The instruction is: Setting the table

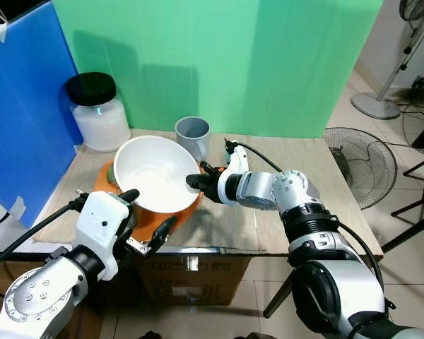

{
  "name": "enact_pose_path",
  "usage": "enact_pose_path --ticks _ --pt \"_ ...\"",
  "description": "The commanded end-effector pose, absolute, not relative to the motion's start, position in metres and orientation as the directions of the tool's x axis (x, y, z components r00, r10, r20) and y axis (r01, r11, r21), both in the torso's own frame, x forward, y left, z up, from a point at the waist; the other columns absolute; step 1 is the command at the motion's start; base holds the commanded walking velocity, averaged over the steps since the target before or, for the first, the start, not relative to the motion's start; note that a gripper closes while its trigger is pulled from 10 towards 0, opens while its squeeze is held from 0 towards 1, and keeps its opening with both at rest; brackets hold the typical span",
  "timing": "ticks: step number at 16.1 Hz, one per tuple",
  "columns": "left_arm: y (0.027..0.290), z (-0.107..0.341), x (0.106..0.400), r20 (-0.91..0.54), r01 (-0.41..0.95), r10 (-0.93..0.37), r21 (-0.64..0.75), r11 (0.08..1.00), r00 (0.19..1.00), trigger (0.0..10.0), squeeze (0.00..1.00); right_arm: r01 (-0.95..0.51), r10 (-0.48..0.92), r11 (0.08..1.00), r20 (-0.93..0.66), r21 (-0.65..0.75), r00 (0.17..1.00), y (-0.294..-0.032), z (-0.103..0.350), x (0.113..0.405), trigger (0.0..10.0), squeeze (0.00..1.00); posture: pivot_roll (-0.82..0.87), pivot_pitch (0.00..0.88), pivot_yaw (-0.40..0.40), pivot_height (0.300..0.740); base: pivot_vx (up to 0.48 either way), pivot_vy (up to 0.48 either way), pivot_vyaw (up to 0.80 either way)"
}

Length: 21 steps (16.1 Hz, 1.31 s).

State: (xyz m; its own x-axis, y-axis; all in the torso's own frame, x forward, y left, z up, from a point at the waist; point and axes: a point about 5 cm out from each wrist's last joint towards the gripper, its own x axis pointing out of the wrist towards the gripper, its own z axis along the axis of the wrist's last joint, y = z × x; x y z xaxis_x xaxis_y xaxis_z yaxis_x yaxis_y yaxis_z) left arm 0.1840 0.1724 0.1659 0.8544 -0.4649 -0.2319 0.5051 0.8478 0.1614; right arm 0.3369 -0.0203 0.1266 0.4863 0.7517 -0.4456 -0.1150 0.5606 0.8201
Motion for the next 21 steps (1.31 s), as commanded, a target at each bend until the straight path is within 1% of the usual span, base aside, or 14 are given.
enact_pose_path --ticks 1,3,4,5,6,8,9,10,11,12,13,14,18,21 --pt "0.170 0.171 0.184 -0.213 0.513 -0.477 0.169 0.842 0.853 10.0 0.00 -0.218 0.851 0.411 -0.287 0.885 0.440 0.022 0.162 0.331 0.0 0.00 0.01 0.000 -0.026 0.740 0.000 0.000 0.00" --pt "0.164 0.175 0.183 -0.185 0.539 -0.512 0.147 0.830 0.839 10.0 0.00 -0.270 0.835 0.392 -0.218 0.879 0.505 0.002 0.182 0.341 0.0 0.00 0.02 0.000 -0.028 0.740 0.000 0.000 0.00" --pt "0.160 0.176 0.182 -0.175 0.557 -0.534 0.130 0.820 0.827 10.0 0.00 -0.303 0.807 0.387 -0.160 0.871 0.569 -0.016 0.195 0.348 0.0 0.00 0.01 0.000 -0.018 0.740 0.000 0.000 0.00" --pt "0.159 0.176 0.182 -0.173 0.559 -0.537 0.127 0.819 0.826 10.0 0.00 -0.308 0.800 0.385 -0.148 0.870 0.582 -0.019 0.198 0.350 0.0 0.00 0.01 0.000 -0.018 0.740 0.000 0.000 0.00" --pt "0.157 0.176 0.183 -0.171 0.569 -0.547 0.123 0.813 0.819 10.0 0.00 -0.351 0.754 0.387 -0.074 0.852 0.653 -0.047 0.216 0.357 0.0 0.00 0.00 0.000 -0.007 0.740 0.000 0.000 0.00" --pt "0.155 0.176 0.184 -0.168 0.578 -0.558 0.116 0.808 0.813 10.0 0.00 -0.384 0.711 0.423 -0.037 0.821 0.702 -0.066 0.226 0.360 0.0 0.00 0.00 0.000 -0.001 0.740 0.000 0.000 0.00" --pt "0.152 0.178 0.185 -0.159 0.587 -0.568 0.112 0.802 0.807 10.0 0.00 -0.421 0.634 0.510 0.003 0.750 0.774 -0.090 0.238 0.362 0.0 0.00 -0.01 0.000 0.005 0.740 0.000 0.000 0.00" --pt "0.151 0.178 0.186 -0.154 0.588 -0.571 0.109 0.801 0.807 10.0 0.00 -0.423 0.587 0.553 0.025 0.718 0.809 -0.103 0.243 0.362 0.0 0.00 -0.02 0.000 0.009 0.740 0.000 0.000 0.00" --pt "0.150 0.178 0.187 -0.148 0.584 -0.568 0.108 0.804 0.810 10.0 0.00 -0.431 0.515 0.622 0.073 0.654 0.854 -0.124 0.251 0.359 0.0 0.00 -0.02 0.000 0.009 0.740 0.000 0.000 0.00" --pt "0.151 0.178 0.189 -0.141 0.574 -0.559 0.111 0.811 0.817 10.0 0.00 -0.436 0.478 0.671 0.100 0.600 0.873 -0.137 0.255 0.355 0.0 0.00 -0.03 0.000 0.011 0.740 0.000 0.000 0.00" --pt "0.151 0.178 0.190 -0.136 0.560 -0.545 0.117 0.820 0.827 10.0 0.00 -0.439 0.456 0.717 0.111 0.541 0.883 -0.147 0.257 0.350 2.2 0.00 -0.03 0.000 0.014 0.740 0.000 0.000 0.00" --pt "0.152 0.178 0.192 -0.120 0.535 -0.522 0.124 0.836 0.844 10.0 0.00 -0.424 0.435 0.772 0.094 0.473 0.896 -0.161 0.256 0.340 10.0 0.00 -0.04 0.000 0.015 0.740 0.000 0.000 0.00" --pt "0.156 0.184 0.206 -0.024 0.364 -0.366 0.177 0.914 0.930 10.0 0.00 -0.405 0.415 0.824 0.064 0.396 0.907 -0.188 0.245 0.303 10.0 0.00 -0.07 0.000 0.015 0.740 0.000 0.000 0.00" --pt "0.156 0.186 0.212 0.028 0.240 -0.252 0.223 0.945 0.967 10.0 0.00 -0.289 0.312 0.884 -0.003 0.368 0.950 -0.193 0.218 0.283 10.0 0.00 -0.07 0.000 0.013 0.740 0.000 0.000 -0.50"
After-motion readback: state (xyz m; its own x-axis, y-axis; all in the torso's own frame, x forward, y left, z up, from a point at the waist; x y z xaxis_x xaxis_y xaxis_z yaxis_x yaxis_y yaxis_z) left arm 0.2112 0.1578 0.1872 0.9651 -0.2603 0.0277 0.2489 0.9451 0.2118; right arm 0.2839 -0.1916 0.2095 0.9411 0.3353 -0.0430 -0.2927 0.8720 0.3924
